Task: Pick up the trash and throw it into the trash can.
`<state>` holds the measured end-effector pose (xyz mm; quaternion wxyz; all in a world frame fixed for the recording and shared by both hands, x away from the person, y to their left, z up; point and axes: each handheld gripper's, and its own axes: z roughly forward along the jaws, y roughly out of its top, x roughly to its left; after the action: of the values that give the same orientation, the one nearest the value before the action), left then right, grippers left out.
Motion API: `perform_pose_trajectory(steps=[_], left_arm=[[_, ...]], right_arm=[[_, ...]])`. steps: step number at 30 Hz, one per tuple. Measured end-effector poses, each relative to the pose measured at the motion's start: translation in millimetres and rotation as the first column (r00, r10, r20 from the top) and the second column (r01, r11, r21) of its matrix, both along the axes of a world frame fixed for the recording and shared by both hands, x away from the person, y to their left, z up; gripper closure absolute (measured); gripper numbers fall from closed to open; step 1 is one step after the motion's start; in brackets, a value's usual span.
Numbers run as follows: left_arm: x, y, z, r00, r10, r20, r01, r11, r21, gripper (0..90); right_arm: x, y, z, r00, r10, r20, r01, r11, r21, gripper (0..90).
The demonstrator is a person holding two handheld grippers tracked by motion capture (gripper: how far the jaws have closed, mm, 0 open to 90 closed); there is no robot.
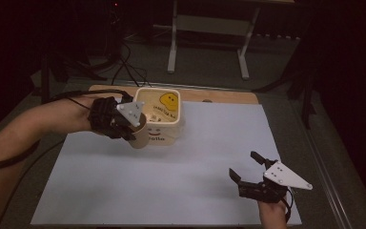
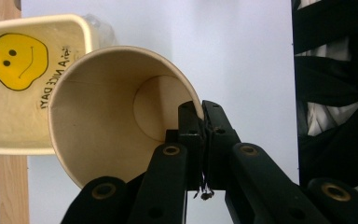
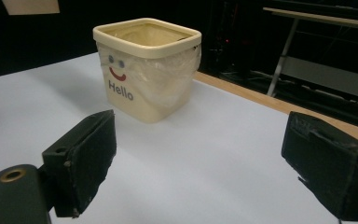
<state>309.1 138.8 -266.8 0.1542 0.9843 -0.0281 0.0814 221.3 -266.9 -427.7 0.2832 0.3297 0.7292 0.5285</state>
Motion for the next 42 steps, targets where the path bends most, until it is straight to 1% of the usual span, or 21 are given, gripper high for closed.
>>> perform_pose_trajectory(steps=[6, 7, 10, 12, 16, 19, 21, 22, 23, 25, 27, 30, 31, 32, 33, 34, 35, 36, 37, 38, 42], left_arm=[[2.3, -3.7, 7.3, 0.9999, -0.005, 0.011, 0.005, 1.0000, -0.005, 89.0], [3.8, -5.3, 13.6, 0.9999, -0.007, 0.012, 0.007, 0.9999, -0.015, 89.0], [4.6, -6.3, 17.1, 0.9999, -0.006, 0.016, 0.006, 0.9999, -0.015, 89.0], [6.9, -8.0, 22.8, 0.9997, -0.006, 0.025, 0.007, 0.9997, -0.022, 89.0], [9.7, -9.9, 26.7, 0.9993, -0.006, 0.036, 0.007, 0.9997, -0.023, 89.0], [17.5, -14.3, 31.9, 0.9992, 0.003, 0.039, -0.002, 0.9998, -0.018, 88.9], [19.3, -15.2, 33.0, 0.9992, 0.003, 0.040, -0.002, 0.9997, -0.023, 89.0], [22.7, -17.2, 35.0, 0.9988, 0.006, 0.048, -0.005, 0.9998, -0.018, 89.0], [24.8, -17.9, 36.2, 0.9991, 0.008, 0.042, -0.008, 0.9998, -0.021, 88.9], [27.7, -19.1, 37.4, 0.9987, 0.012, 0.050, -0.011, 0.9997, -0.022, 88.9], [30.1, -19.4, 38.3, 0.9987, 0.015, 0.048, -0.014, 0.9997, -0.022, 88.9], [38.8, -19.3, 41.2, 0.9982, 0.025, 0.054, -0.023, 0.9990, -0.038, 88.8], [38.8, -19.3, 41.2, 0.9982, 0.025, 0.054, -0.023, 0.9990, -0.038, 88.9], [43.4, -18.5, 41.9, 0.9981, 0.033, 0.052, -0.030, 0.9985, -0.046, 88.8], [43.4, -18.5, 41.9, 0.9981, 0.033, 0.052, -0.030, 0.9985, -0.046, 88.9], [48.2, -18.3, 41.9, 0.9979, 0.037, 0.053, -0.035, 0.9983, -0.046, 88.9], [48.2, -18.3, 41.9, 0.9979, 0.037, 0.053, -0.035, 0.9983, -0.046, 88.9], [52.2, -18.8, 41.0, 0.9977, 0.043, 0.053, -0.041, 0.9983, -0.042, 88.9], [52.2, -18.8, 41.0, 0.9977, 0.043, 0.053, -0.041, 0.9983, -0.042, 88.9], [56.2, -19.8, 40.4, 0.9967, 0.053, 0.061, -0.051, 0.9980, -0.037, 88.9], [63.9, -23.2, 39.4, 0.9958, 0.065, 0.065, -0.063, 0.9975, -0.032, 88.9]], right_arm=[[0.4, 0.0, -0.2, 1.0000, 0.001, -0.002, -0.001, 1.000, 0.000, 10.0], [0.0, 0.1, -0.1, 1.0000, -0.001, 0.004, 0.001, 1.000, -0.006, 10.0], [0.1, 0.1, -0.2, 1.0000, 0.000, 0.002, 0.000, 1.000, -0.005, 10.0], [0.1, 0.1, -0.3, 1.0000, 0.000, 0.003, 0.000, 1.000, -0.006, 10.0], [0.2, 0.0, -0.2, 1.0000, 0.000, 0.002, 0.000, 1.000, -0.004, 10.0], [0.5, 0.0, -0.6, 1.0000, 0.002, 0.001, -0.002, 1.000, -0.004, 10.0], [0.5, 0.1, -0.5, 1.0000, 0.001, 0.000, -0.001, 1.000, -0.006, 10.0], [0.1, 0.0, -0.2, 1.0000, 0.001, 0.002, -0.001, 1.000, -0.004, 10.0], [-0.2, -0.1, -0.1, 1.0000, -0.001, 0.003, 0.001, 1.000, -0.003, 10.0], [-0.1, -0.6, -0.1, 1.0000, 0.001, 0.003, -0.001, 1.000, -0.003, 10.0], [-0.1, -0.8, -0.2, 1.0000, 0.001, 0.002, -0.001, 1.000, -0.002, 10.0], [-0.3, -0.5, -0.1, 1.0000, 0.001, 0.003, -0.001, 1.000, -0.004, 10.0], [-0.4, -0.4, 0.0, 1.0000, 0.001, 0.003, -0.001, 1.000, -0.005, 10.0], [-0.3, -0.6, 0.0, 1.0000, 0.001, 0.004, -0.001, 1.000, -0.004, 10.0], [-0.3, -0.6, -0.1, 1.0000, 0.001, 0.002, -0.001, 1.000, -0.004, 10.0], [-0.3, -0.6, -0.2, 1.0000, 0.001, 0.002, -0.001, 1.000, -0.004, 10.0], [-0.3, -0.6, -0.2, 1.0000, 0.001, 0.002, -0.001, 1.000, -0.004, 10.0], [-0.1, -0.7, -0.4, 1.0000, 0.002, 0.001, -0.002, 1.000, -0.004, 10.0], [-0.1, -0.7, -0.4, 1.0000, 0.002, 0.001, -0.002, 1.000, -0.004, 10.0], [0.2, -0.6, -0.6, 1.0000, 0.002, -0.001, -0.002, 1.000, -0.005, 10.0], [0.0, -0.1, -0.5, 1.0000, 0.005, 0.001, -0.005, 1.000, -0.006, 10.0]])
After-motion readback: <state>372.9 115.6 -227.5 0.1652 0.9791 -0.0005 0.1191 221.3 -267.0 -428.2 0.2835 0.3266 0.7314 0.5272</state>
